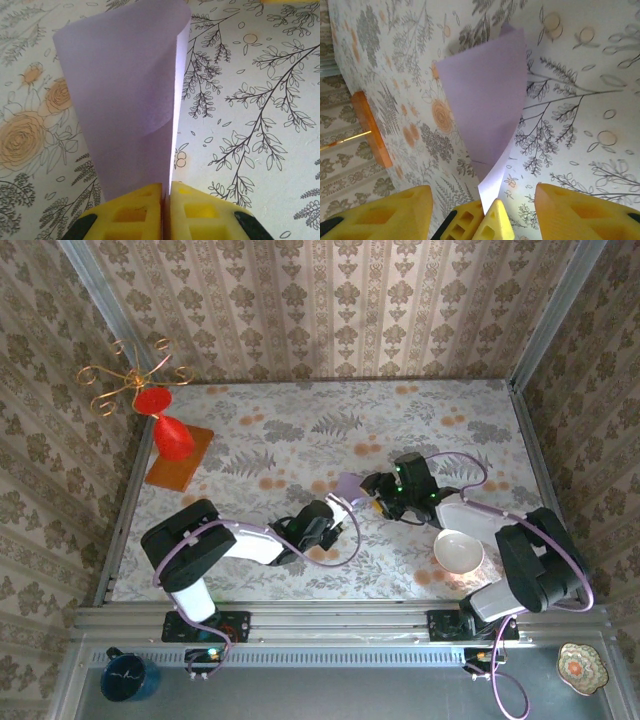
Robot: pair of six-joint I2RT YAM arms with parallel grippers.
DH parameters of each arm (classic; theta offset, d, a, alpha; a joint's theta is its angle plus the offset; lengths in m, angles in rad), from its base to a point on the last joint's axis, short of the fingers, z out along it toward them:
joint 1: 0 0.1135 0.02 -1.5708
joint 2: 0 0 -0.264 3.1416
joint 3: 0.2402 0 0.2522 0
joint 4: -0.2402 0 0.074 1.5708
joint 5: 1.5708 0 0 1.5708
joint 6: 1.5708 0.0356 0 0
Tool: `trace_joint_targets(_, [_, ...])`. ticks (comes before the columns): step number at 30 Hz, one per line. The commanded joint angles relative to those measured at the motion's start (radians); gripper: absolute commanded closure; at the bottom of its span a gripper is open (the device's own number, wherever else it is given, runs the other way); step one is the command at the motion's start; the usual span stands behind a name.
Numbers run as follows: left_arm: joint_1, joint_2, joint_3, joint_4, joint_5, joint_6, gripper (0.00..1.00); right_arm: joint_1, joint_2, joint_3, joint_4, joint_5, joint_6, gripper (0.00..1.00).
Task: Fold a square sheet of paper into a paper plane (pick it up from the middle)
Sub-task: Fold the wing for the fifth time at the center of the table.
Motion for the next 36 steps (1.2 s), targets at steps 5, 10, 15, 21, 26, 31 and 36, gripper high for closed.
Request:
trace_joint_targets(5, [0.099, 0.002, -0.045, 0.064, 0.257, -0.198, 0.90, -0.051, -0.060, -0.029, -0.090, 0.061, -0.075, 0.41])
trace_joint_targets(10, [0.169, 0.005, -0.061, 0.097, 0.395, -0.323, 0.91, -0.066, -0.107, -0.044, -0.099, 0.070, -0.094, 0.40])
trace_joint_targets(15, [0.233, 0.004, -0.050, 0.087, 0.512, -0.441, 0.95, -0.068, -0.106, -0.042, -0.096, 0.063, -0.134, 0.40])
trace_joint_targets(21, [0.283, -0.009, -0.005, 0.011, 0.617, -0.557, 0.98, -0.064, -0.060, 0.000, -0.100, 0.012, -0.296, 0.38])
trace_joint_targets(26, [0.300, -0.007, 0.030, -0.035, 0.673, -0.633, 1.00, -0.045, 0.033, 0.058, -0.108, -0.038, -0.446, 0.34])
trace_joint_targets(31, [0.311, -0.011, 0.039, -0.041, 0.693, -0.676, 1.00, -0.007, 0.099, 0.113, -0.109, -0.057, -0.547, 0.32])
trace_joint_targets(36, [0.320, -0.009, 0.041, -0.028, 0.707, -0.689, 1.00, 0.031, 0.175, 0.164, -0.113, -0.081, -0.570, 0.31])
